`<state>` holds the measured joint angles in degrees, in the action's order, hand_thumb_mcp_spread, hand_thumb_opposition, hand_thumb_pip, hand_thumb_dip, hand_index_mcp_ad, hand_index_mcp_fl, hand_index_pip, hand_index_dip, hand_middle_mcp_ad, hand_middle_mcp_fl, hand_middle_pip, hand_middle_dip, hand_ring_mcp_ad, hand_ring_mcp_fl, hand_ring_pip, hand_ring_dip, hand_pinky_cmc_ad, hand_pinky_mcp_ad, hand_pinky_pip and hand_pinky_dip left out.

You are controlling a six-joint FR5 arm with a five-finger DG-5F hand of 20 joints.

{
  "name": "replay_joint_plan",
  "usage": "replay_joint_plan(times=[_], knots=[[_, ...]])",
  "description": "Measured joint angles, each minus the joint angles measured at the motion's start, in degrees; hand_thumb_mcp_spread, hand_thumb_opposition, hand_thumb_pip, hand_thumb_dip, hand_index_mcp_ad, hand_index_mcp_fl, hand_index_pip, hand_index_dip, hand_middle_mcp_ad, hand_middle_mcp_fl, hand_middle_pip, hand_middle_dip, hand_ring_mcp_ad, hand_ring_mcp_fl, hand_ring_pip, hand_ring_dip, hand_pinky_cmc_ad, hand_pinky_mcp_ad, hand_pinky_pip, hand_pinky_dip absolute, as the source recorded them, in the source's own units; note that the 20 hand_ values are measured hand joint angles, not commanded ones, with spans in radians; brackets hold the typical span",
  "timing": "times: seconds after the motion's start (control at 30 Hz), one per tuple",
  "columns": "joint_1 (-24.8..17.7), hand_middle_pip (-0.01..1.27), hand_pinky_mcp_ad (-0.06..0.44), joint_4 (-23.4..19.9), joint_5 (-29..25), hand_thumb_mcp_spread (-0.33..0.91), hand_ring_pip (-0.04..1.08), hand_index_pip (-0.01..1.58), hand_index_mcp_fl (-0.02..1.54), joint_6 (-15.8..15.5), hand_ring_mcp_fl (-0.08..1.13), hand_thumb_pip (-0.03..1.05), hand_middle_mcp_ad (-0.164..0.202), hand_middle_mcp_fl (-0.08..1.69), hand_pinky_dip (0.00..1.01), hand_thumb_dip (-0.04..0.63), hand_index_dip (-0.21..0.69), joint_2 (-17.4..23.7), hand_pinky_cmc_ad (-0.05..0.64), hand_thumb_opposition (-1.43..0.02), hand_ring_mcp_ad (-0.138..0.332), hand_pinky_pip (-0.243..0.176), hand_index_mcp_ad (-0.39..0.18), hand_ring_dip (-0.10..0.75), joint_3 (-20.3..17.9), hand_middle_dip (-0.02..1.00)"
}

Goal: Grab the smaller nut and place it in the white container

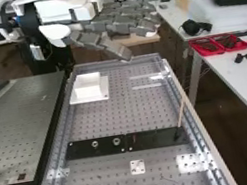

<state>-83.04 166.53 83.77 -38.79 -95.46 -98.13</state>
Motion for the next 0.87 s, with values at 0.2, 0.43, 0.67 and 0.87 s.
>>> replay_joint_plan(times=[0.2, 0.43, 0.67, 0.87], knots=[[0.1, 0.13, 0.316, 0.2, 0.0, 0.29, 0.12, 0.15, 0.07, 0.2, 0.00, 0.47, 0.066, 0.02, 0.64, 0.154, 0.140, -0.1, 0.412, -0.72, 0.141, -0.093, -0.113, 0.093, 0.1, 0.25], [0.3, 0.13, 0.316, 0.5, 0.1, 0.29, 0.12, 0.15, 0.07, 0.3, 0.00, 0.47, 0.066, 0.02, 0.64, 0.154, 0.140, -0.2, 0.412, -0.72, 0.141, -0.093, -0.113, 0.093, 0.4, 0.25], [0.5, 0.13, 0.316, 0.7, 0.6, 0.29, 0.12, 0.15, 0.07, -0.2, 0.00, 0.47, 0.063, 0.02, 0.64, 0.152, 0.140, -0.3, 0.412, -0.72, 0.138, -0.093, -0.113, 0.093, 0.7, 0.25], [0.8, 0.13, 0.312, 1.1, 1.4, 0.29, 0.12, 0.13, 0.07, -0.2, 0.00, 0.47, 0.066, 0.02, 0.64, 0.152, 0.141, 0.2, 0.412, -0.72, 0.154, -0.093, -0.113, 0.093, 1.0, 0.25]])
